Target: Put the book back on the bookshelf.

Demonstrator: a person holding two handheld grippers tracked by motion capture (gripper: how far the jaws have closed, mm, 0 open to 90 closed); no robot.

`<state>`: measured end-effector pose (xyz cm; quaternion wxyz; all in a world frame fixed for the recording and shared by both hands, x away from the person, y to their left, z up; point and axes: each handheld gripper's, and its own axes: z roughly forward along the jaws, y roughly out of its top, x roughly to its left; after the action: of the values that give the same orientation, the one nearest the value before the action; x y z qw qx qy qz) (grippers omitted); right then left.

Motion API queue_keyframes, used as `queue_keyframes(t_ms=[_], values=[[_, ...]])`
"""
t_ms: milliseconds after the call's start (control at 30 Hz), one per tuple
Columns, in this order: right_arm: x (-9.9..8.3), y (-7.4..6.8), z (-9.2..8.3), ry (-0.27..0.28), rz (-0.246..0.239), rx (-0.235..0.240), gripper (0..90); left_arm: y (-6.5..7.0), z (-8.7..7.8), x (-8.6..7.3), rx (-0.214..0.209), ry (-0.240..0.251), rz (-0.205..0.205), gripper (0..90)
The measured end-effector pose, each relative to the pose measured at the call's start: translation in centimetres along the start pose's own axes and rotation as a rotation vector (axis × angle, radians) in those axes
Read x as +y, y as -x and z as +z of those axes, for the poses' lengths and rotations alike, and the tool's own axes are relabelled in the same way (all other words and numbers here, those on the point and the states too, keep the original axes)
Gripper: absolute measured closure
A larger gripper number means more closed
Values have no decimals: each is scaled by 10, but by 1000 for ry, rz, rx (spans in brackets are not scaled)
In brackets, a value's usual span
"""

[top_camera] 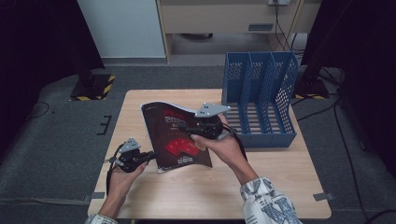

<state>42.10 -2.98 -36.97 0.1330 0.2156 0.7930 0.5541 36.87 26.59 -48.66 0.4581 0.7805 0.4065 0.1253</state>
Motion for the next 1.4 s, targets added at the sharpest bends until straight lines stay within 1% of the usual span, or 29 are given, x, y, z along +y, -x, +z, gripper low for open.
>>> queue_keyframes(t_ms=[100, 200, 333, 433, 700, 767, 800, 900, 1067, 1133, 1200, 1267, 1300, 1400], values=[[5, 2, 0, 6, 6, 6, 591, 1, 0, 0, -1, 2, 4, 875], [9, 4, -1, 1, 0, 16, 616, 1, 0, 1, -2, 3, 7, 875], [10, 7, -1, -3, 4, 24, 641, 1, 0, 1, -2, 2, 7, 875], [10, 9, 0, -2, 27, 37, 668, 2, 0, 1, 1, 2, 4, 875], [10, 6, 4, -13, 22, 57, 684, 3, -1, 1, 0, -2, 15, 875], [10, 4, 4, -13, 14, 55, 700, 5, -2, 2, 1, -4, 21, 874], [10, 4, 4, -13, 14, 55, 700, 5, -2, 2, 1, -4, 21, 875], [12, 5, 3, -7, 20, 53, 737, 6, -2, 3, -1, -3, 28, 875], [12, 5, 3, -4, 21, 50, 768, 6, -2, 3, -2, -2, 27, 875], [12, 6, 3, 5, 34, 45, 788, 6, -2, 3, -4, -2, 28, 875], [12, 7, 3, 8, 39, 47, 791, 6, -2, 3, -5, -2, 28, 875], [12, 7, 3, 10, 39, 45, 806, 6, -2, 3, -5, -1, 28, 875], [12, 8, 3, 11, 42, 43, 827, 6, -2, 2, -5, 0, 27, 875], [12, 8, 2, 12, 45, 41, 845, 6, -2, 2, -5, 0, 27, 874]])
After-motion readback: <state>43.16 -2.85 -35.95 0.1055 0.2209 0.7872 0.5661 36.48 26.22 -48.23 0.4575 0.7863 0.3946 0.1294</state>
